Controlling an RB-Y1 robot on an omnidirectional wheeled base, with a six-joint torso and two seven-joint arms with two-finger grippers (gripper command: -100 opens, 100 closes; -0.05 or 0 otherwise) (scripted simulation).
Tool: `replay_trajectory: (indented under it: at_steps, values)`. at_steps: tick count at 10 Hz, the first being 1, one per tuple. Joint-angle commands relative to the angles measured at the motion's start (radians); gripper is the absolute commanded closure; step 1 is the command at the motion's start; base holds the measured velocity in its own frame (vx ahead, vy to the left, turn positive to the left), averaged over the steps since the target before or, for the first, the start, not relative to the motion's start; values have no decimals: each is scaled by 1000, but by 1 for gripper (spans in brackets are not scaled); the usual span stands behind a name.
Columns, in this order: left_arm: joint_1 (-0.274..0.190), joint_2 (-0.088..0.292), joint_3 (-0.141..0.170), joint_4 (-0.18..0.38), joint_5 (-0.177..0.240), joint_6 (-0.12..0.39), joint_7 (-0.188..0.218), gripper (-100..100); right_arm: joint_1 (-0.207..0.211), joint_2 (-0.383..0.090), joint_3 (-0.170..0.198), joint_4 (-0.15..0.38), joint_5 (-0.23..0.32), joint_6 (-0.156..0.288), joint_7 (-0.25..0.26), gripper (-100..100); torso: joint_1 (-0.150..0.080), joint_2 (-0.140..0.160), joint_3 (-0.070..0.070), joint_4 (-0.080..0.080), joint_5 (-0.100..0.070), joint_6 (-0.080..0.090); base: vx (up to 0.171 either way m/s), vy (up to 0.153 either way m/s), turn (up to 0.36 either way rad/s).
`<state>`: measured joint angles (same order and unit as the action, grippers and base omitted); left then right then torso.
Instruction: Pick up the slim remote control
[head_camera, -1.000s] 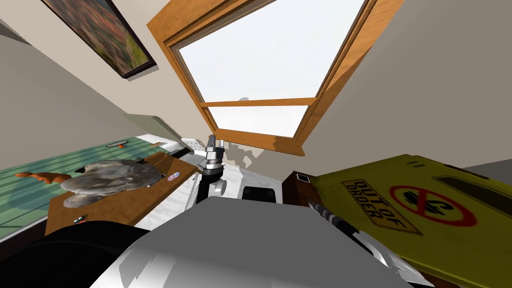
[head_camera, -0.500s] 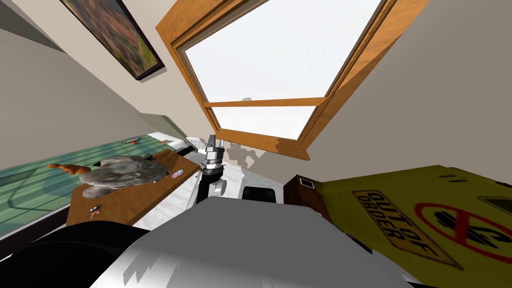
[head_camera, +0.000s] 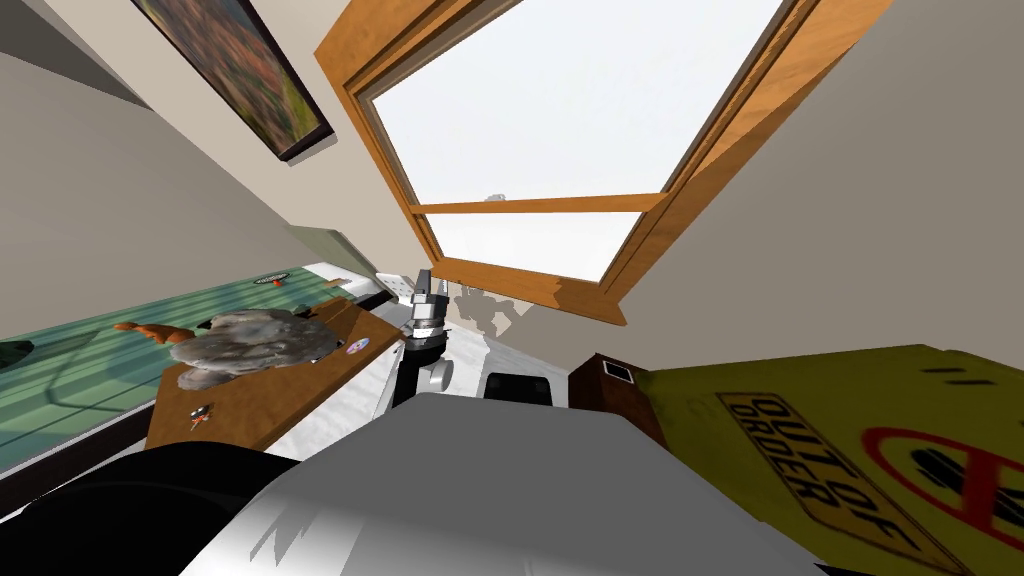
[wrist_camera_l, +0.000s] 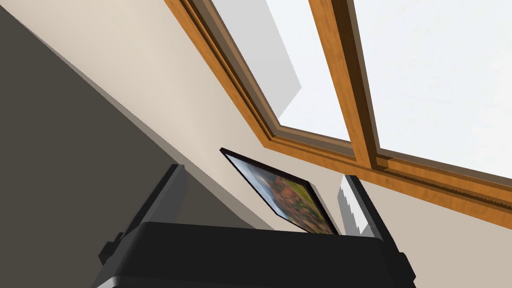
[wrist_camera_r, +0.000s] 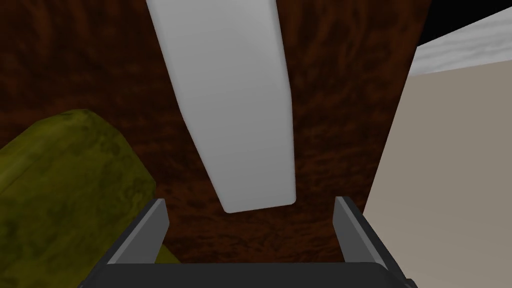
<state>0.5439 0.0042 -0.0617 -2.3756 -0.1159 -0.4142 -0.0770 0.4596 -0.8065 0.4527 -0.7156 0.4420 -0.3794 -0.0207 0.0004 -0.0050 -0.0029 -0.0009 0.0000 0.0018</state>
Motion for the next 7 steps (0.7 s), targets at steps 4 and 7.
replay_trajectory:
  at_steps: [4, 7]
  values:
    - [0, 0, 0, 0, 0, 0, 0, 0, -5, 23, 42, 91, 20, -18, -7, -100, 0, 1, 0, 0, 0, 0, 28, 4, 33]
    - [0, 0, 0, 0, 0, 0, 0, 0, -6, 60, 98, 180, 44, -36, -21, -100, 0, -1, -1, 0, 0, 0, 55, -3, 55]
